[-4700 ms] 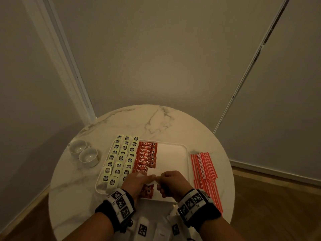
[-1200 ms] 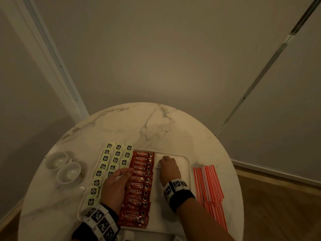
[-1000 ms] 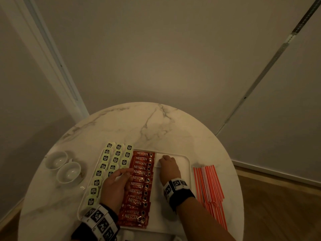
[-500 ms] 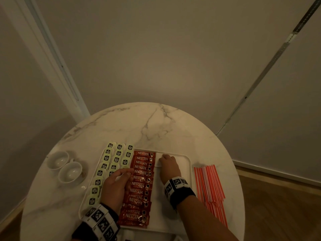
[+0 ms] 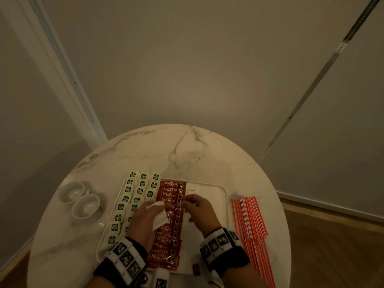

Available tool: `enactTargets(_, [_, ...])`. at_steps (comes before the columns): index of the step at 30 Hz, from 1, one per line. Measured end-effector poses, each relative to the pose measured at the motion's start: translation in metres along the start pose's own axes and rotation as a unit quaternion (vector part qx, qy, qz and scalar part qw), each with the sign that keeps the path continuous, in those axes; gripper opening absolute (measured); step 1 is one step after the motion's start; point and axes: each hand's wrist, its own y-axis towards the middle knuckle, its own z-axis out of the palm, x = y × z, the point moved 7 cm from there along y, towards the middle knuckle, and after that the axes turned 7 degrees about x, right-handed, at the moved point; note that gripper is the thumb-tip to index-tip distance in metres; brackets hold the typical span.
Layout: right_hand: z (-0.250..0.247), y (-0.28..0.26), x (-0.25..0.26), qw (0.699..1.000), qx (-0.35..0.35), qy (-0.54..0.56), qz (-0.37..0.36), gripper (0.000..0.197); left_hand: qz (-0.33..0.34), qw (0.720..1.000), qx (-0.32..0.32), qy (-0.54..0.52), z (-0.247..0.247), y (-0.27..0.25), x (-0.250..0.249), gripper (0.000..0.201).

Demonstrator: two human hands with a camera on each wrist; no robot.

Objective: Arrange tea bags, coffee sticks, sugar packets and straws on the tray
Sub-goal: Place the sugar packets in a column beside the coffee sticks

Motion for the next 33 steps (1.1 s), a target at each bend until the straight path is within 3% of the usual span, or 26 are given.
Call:
enactTargets(2, [0.023,-0.02,0.003,0.991,0.091,0.093,0.013,0.011,-0.021,1.0,0.013,0.009,0.005,0.002,0.004,0.016])
enactTargets(4, [0.033,-0.035,0.009,0.986,0.124,0.11,-0.012,0.016,-0.033,0.999,0.027,-0.004,0.012,0.001,0.006,0.019])
enactTargets(8, [0.027,-0.05,0.017,0.987,0.088,0.132,-0.035,0.01,-0.039,0.999,0.033,-0.005,0.018,-0.007,0.001,0.017])
enactTargets(13, [0.021,-0.06,0.022,0.988,0.092,0.121,-0.037,0.01,-0.019,0.996,0.043,0.08,0.021,-0.017,-0.015,0.008])
enactTargets(18, [0.018,-0.065,0.028,0.986,0.091,0.13,-0.042,0.015,-0.01,0.999,0.019,0.037,0.023,-0.019,-0.017,0.016])
enactTargets(23, [0.007,-0.07,0.037,0.992,0.113,0.018,-0.046,0.011,0.006,0.993,0.068,0.099,0.032,-0.026,-0.024,0.01])
enactTargets(25, [0.001,-0.07,0.038,0.993,0.109,0.006,-0.039,0.013,0.016,0.995,0.054,0.085,0.03,-0.026,-0.028,0.01])
enactTargets(29, [-0.014,-0.065,0.035,0.997,0.075,0.026,-0.007,0.021,-0.017,1.0,0.025,-0.003,0.021,-0.022,-0.019,0.03])
enactTargets(33, [-0.014,-0.063,0.031,0.995,0.087,0.029,0.03,0.022,-0.087,0.992,0.087,0.013,0.032,-0.029,0.005,0.035])
